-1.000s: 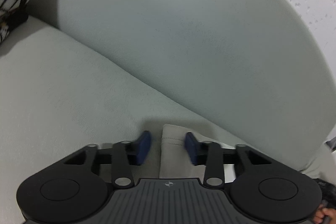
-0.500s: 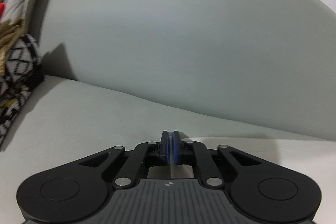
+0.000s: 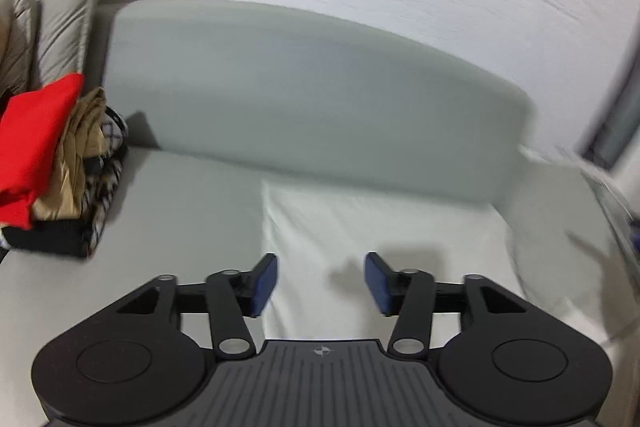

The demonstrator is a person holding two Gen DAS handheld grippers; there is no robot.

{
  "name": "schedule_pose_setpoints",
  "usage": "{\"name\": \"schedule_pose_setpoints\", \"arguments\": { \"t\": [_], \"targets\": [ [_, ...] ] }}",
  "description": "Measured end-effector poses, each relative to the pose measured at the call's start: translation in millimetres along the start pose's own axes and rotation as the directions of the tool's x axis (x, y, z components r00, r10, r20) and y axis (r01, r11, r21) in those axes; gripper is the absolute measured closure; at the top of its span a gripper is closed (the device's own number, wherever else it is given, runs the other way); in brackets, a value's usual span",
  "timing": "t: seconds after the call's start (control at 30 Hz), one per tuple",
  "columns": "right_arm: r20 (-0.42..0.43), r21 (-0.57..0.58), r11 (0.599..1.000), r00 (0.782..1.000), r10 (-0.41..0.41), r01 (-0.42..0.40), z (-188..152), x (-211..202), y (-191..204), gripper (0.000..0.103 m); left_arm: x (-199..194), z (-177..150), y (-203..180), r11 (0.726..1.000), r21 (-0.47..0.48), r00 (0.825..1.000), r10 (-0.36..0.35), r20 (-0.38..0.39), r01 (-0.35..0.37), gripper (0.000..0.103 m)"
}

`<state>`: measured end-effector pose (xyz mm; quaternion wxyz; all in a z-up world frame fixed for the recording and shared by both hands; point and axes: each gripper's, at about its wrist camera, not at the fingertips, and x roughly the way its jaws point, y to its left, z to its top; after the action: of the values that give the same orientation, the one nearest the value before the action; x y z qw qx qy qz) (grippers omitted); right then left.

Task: Fold clothes

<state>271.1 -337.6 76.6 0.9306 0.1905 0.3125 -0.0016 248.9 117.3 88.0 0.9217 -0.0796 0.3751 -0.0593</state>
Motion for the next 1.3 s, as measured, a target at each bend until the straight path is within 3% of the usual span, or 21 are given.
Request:
{"name": "schedule_pose_setpoints", "arguments": {
  "t": [0.1,0.13,0.17,0.2,0.23,0.27,0.33,0.5,0.53,0.57,0.6,0.63,0.7,0.83,0.9,1.0,1.03,1.13,1.3],
  "targets": [
    [-0.117,-0.009,1.0,0.993,0.012,-0.013,-19.8,0.0,-7.0,0.036,-5.1,-50.8,-25.7,0.999,0.013,0.997,-0.035,-0.066,0.036,0.048],
    [-0.165,-0.003,1.0,0.986,0.017,-0.018,-28.0,5.9,-11.0,0.037,-1.3,-68.6,-34.9,0.999,0.011,0.995,-0.044,-0.088,0.045,0.052],
    [-0.212,0.008,1.0,0.977,0.023,-0.022,-40.2,18.6,-13.4,0.042,10.5,-86.5,-45.1,0.999,0.003,0.993,-0.048,-0.109,0.049,0.062],
    [-0.259,0.023,0.999,0.965,0.03,-0.025,-54.4,34.7,-14.9,0.059,22.2,-104.4,-55.4,0.999,-0.005,0.99,-0.052,-0.13,0.052,0.072],
    [-0.302,0.022,0.999,0.953,0.034,-0.028,-67.3,53.3,-14.6,0.071,34.2,-120.9,-64.9,0.999,-0.004,0.988,-0.054,-0.144,0.054,0.092],
    [-0.338,0.005,1.0,0.941,0.025,-0.024,-79.3,72.5,-11.6,0.087,47.1,-133.7,-72.4,0.999,0.023,0.99,-0.045,-0.137,0.049,0.095],
    [-0.366,-0.067,0.998,0.931,-0.009,-0.017,-97.5,110.7,-1.0,0.088,72.7,-159.1,-87.3,0.996,0.075,0.992,-0.03,-0.122,0.039,0.096],
    [-0.319,-0.155,0.987,0.948,-0.001,-0.051,-130.3,152.8,21.7,0.087,93.6,-194.9,-96.8,0.986,0.157,0.995,-0.033,-0.094,0.048,0.096],
    [-0.312,-0.192,0.981,0.949,-0.042,-0.019,-134.3,163.1,21.6,0.087,93.9,-194.8,-94.5,0.985,0.161,0.994,-0.044,-0.097,0.06,0.096],
    [-0.291,-0.25,0.966,0.947,-0.135,0.06,-137.5,170.5,18.6,0.097,94.2,-194.0,-91.3,0.985,0.155,0.993,-0.057,-0.103,0.072,0.096],
    [-0.255,-0.296,0.94,0.934,-0.249,0.17,-138.1,175.4,13.8,0.098,94.7,-191.4,-86.0,0.989,0.122,0.991,-0.073,-0.115,0.088,0.096],
    [-0.247,-0.291,0.928,0.919,-0.309,0.234,-139.2,175.4,3.5,0.103,95.1,-189.6,-81.0,0.991,0.089,0.988,-0.09,-0.126,0.102,0.096],
    [-0.265,-0.244,0.932,0.905,-0.332,0.27,-143.1,169.2,-17.9,0.103,94.6,-191.0,-75.9,0.991,0.045,0.985,-0.116,-0.129,0.122,0.096],
    [-0.303,-0.232,0.937,0.896,-0.323,0.26,-135.1,151.1,-2.8,0.103,93.2,-190.0,-75.7,0.99,0.037,0.983,-0.129,-0.134,0.135,0.096],
    [-0.293,-0.203,0.954,0.916,-0.273,0.219,-130.4,130.4,6.2,0.086,87.4,-187.9,-77.0,0.988,0.026,0.978,-0.147,-0.145,0.152,0.096],
    [-0.27,-0.24,0.969,0.954,-0.129,0.063,-142.8,109.2,39.8,0.084,78.5,-193.5,-82.0,0.985,0.014,0.974,-0.166,-0.153,0.17,0.095],
    [-0.281,-0.254,0.967,0.956,-0.088,0.014,-150.0,106.1,49.7,0.081,77.0,-197.2,-84.6,0.986,0.021,0.974,-0.162,-0.158,0.168,0.095],
    [-0.386,-0.315,0.949,0.913,-0.134,0.006,-182.7,105.7,59.5,0.076,70.1,-203.7,-90.9,0.986,0.052,0.974,-0.148,-0.17,0.159,0.095],
    [-0.374,-0.324,0.938,0.895,-0.242,0.118,-204.6,49.5,35.8,0.069,55.9,-209.9,-88.3,0.988,0.051,0.959,-0.128,-0.252,0.145,0.095]
  ]
}}
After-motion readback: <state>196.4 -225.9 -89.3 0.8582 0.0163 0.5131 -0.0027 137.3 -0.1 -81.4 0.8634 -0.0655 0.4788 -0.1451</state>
